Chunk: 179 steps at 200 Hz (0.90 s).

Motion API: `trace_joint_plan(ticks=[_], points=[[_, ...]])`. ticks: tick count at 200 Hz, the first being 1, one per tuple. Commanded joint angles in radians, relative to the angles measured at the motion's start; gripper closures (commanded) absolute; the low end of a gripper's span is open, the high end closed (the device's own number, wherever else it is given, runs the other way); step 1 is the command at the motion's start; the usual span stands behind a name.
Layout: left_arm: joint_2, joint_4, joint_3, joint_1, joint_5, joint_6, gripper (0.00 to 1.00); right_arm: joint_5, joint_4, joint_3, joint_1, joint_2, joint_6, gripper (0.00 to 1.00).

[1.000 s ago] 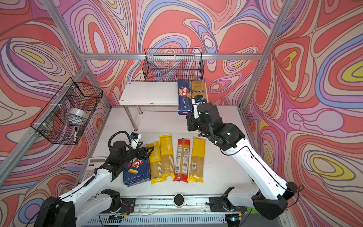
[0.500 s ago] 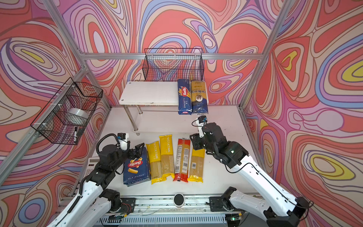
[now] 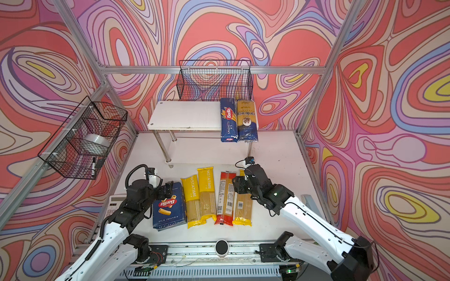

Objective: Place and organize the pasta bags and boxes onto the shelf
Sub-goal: 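Move right gripper over the yellow bag while left gripper lowers onto rigatoni box, then lower the open right gripper onto the yellow-and-clear spaghetti bag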

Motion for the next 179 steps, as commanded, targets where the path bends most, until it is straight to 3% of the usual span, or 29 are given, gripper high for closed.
trace_joint_plan(ticks=[1,68,90,116,150,179], points=[[-0.005,0.037,-0.034,-0.002,-0.056,0.030,0.00,-0.034,0.059,-0.009,-0.005,0.076,0.006,0.28],[-0.106,0.027,-0.081,-0.002,-0.038,0.096,0.00,-0.058,0.060,0.044,-0.005,0.168,0.030,0.22],[-0.162,0.027,-0.111,0.000,-0.101,0.086,0.00,-0.041,-0.031,0.077,-0.006,0.173,0.062,0.22],[-0.188,0.086,-0.127,0.000,-0.063,0.082,0.00,-0.005,-0.175,0.114,-0.006,0.195,0.106,0.22],[-0.036,0.163,-0.094,0.002,0.000,0.096,0.00,0.063,-0.239,0.123,-0.006,0.183,0.146,0.20],[0.127,0.121,-0.007,0.002,0.018,0.070,0.00,0.092,-0.298,0.136,-0.003,0.192,0.211,0.19]])
